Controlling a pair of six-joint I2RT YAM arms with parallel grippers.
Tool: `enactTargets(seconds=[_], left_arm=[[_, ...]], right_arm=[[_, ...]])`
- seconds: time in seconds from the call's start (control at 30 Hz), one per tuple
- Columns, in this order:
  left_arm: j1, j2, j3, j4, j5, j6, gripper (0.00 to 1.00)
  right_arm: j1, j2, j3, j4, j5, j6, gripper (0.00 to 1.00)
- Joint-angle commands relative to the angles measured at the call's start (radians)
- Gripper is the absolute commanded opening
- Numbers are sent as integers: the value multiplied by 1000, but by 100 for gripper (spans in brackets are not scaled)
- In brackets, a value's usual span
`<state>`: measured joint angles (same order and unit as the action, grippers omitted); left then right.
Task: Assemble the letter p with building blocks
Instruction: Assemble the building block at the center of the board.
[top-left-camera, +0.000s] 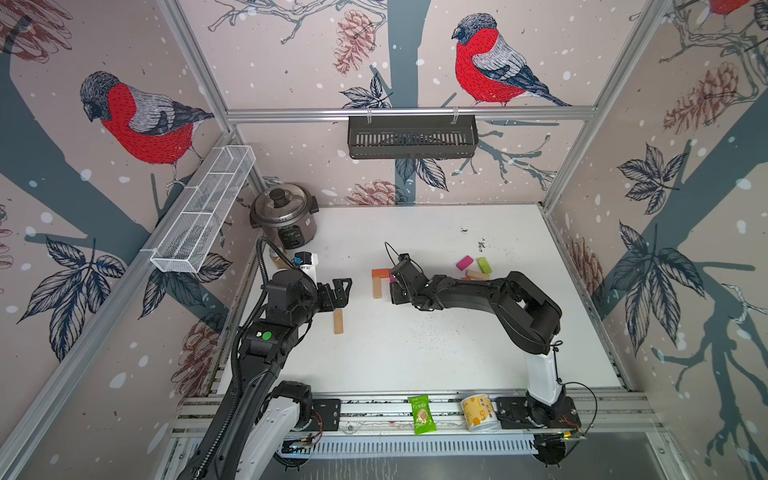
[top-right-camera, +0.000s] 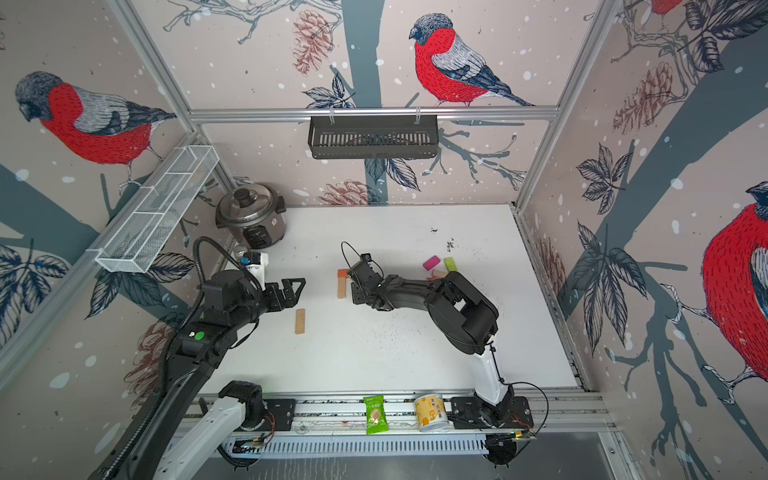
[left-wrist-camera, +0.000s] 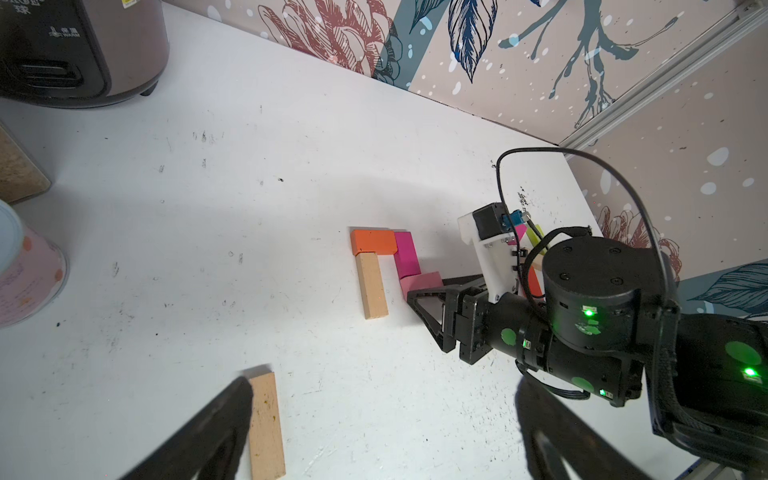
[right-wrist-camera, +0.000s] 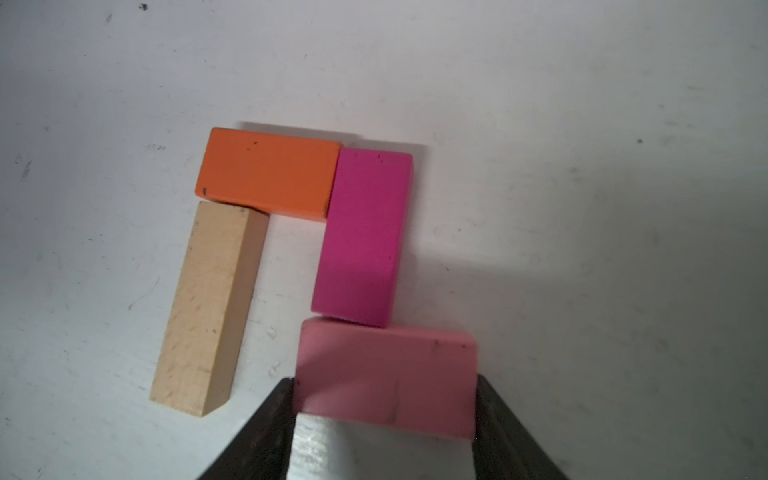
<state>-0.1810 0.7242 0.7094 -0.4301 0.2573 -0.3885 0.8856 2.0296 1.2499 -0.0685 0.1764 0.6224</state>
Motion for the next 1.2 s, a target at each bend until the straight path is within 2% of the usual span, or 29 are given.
enactTargets(seconds=[0.0,0.4,0.83,1.17], left_arm=[[2,-3,0,30,5,7,97],[6,-3,0,31,7,7,97],[7,-5,0,33,8,8,97],[8,-6,1,31,6,8,97]], right_arm=[[-2,13,3,-47,-32,-3,51],[19,0,8,-48,-41,22,51],[19,11,20,-59,-37,26,61],[17,-12,17,-56,-46,26,73]])
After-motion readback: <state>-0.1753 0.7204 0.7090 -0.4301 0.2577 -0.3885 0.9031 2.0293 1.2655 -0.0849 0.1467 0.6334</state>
